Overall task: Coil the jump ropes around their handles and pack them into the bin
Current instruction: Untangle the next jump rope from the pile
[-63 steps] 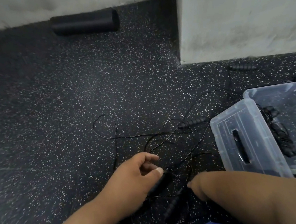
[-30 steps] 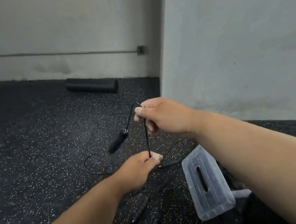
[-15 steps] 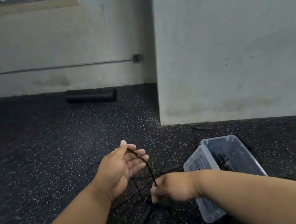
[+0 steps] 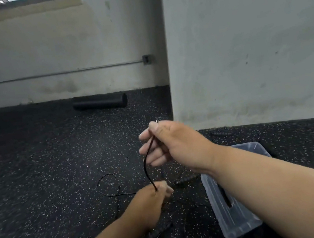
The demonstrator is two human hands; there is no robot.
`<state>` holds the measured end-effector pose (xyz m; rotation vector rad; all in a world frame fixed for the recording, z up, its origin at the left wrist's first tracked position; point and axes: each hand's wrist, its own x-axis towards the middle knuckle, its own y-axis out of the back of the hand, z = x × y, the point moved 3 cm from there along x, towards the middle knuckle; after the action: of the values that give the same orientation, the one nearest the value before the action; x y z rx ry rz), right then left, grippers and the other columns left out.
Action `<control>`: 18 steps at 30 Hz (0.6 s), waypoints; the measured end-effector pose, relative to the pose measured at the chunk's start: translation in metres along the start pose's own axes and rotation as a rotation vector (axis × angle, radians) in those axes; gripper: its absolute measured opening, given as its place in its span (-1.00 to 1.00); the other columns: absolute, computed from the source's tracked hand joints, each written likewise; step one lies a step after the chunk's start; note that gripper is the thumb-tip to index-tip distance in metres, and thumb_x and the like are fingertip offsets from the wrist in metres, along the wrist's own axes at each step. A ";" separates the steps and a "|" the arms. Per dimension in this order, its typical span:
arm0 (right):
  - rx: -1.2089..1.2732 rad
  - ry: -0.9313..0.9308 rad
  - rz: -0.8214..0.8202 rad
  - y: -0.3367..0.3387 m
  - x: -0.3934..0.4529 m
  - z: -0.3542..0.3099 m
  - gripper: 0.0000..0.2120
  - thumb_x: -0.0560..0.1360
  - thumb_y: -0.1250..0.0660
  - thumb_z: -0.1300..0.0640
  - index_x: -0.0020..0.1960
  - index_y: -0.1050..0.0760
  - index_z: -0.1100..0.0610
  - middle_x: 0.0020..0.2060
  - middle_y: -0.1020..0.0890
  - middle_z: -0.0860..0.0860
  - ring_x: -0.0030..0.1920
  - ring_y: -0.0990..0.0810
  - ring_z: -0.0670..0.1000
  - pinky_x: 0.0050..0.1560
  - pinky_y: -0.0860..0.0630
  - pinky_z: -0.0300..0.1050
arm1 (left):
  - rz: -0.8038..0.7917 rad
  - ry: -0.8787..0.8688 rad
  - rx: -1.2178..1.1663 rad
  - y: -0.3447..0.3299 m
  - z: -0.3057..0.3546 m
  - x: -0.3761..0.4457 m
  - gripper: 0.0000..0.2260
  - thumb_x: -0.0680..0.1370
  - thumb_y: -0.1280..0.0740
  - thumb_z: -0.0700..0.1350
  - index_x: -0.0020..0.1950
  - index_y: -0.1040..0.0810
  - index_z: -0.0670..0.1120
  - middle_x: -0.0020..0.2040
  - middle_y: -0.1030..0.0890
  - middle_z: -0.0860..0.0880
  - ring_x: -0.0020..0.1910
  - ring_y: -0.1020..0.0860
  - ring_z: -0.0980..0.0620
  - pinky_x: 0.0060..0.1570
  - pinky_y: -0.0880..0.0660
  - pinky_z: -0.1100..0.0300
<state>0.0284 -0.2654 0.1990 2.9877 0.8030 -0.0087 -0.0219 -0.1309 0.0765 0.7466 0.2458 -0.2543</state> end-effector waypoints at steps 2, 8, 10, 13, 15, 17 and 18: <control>0.052 0.009 0.051 0.011 0.007 0.003 -0.58 0.75 -0.08 -0.10 0.20 -0.57 0.18 -0.03 -0.74 0.14 -0.14 -0.70 0.08 -0.04 -0.65 0.02 | 0.103 0.069 -0.300 0.016 0.010 -0.002 -0.56 0.78 -0.02 0.09 0.08 -0.65 -0.06 -0.04 -0.76 0.04 0.05 -0.69 -0.03 0.22 -0.61 -0.07; -0.351 -0.149 -0.074 0.014 0.003 0.073 -0.77 0.67 -0.24 0.10 0.25 -0.62 0.01 0.08 -0.66 -0.05 0.03 -0.59 -0.02 0.09 -0.50 -0.02 | 0.232 -0.001 -1.093 0.084 0.035 -0.001 -0.54 0.75 -0.03 0.12 0.20 -0.54 -0.22 0.03 -0.71 -0.33 0.04 -0.72 -0.32 -0.13 -0.72 0.02; -0.352 -0.228 -0.156 -0.001 0.004 0.096 -0.77 0.63 -0.32 0.13 0.22 -0.62 -0.09 0.05 -0.69 -0.01 -0.04 -0.53 0.02 0.01 -0.45 -0.01 | 0.235 0.015 -1.230 0.094 0.033 -0.001 -0.56 0.75 -0.06 0.13 0.16 -0.56 -0.18 -0.04 -0.72 -0.30 -0.03 -0.74 -0.27 -0.23 -0.71 0.10; -0.423 -0.280 -0.320 -0.012 0.006 0.112 -0.84 0.68 -0.29 0.06 0.19 -0.60 -0.09 -0.02 -0.66 -0.03 -0.16 -0.48 0.00 -0.11 -0.40 -0.08 | 0.246 0.017 -1.339 0.101 0.026 0.004 -0.58 0.75 -0.06 0.14 0.13 -0.55 -0.15 -0.12 -0.71 -0.24 -0.11 -0.75 -0.22 -0.29 -0.70 0.14; -0.617 -0.288 -0.424 -0.009 0.002 0.117 -0.77 0.74 -0.19 0.00 0.17 -0.60 0.04 -0.16 -0.59 -0.16 -0.33 -0.47 -0.18 -0.23 -0.42 -0.20 | 0.278 -0.001 -1.356 0.106 0.021 0.007 -0.58 0.75 -0.06 0.14 0.15 -0.55 -0.15 -0.12 -0.71 -0.24 -0.10 -0.75 -0.21 -0.29 -0.70 0.14; -0.643 -0.297 -0.349 -0.001 0.001 0.117 -0.71 0.75 -0.17 -0.02 0.05 -0.60 0.09 -0.24 -0.62 -0.16 -0.32 -0.54 -0.20 -0.25 -0.44 -0.24 | 0.320 -0.001 -1.318 0.108 0.015 0.010 -0.57 0.74 -0.07 0.17 0.19 -0.55 -0.14 -0.04 -0.72 -0.24 -0.08 -0.75 -0.19 -0.22 -0.71 0.11; -0.590 -0.283 -0.267 0.003 0.002 0.112 -0.71 0.74 -0.17 -0.01 0.01 -0.58 0.09 -0.23 -0.66 -0.11 -0.27 -0.61 -0.12 -0.26 -0.48 -0.21 | 0.313 -0.003 -1.277 0.108 0.010 0.011 -0.54 0.72 -0.08 0.21 0.24 -0.55 -0.12 0.05 -0.73 -0.24 -0.02 -0.75 -0.18 -0.12 -0.73 0.05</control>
<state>0.0323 -0.2724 0.0872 2.2535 0.9572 -0.1677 0.0237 -0.0635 0.1490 -0.4849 0.2303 0.2146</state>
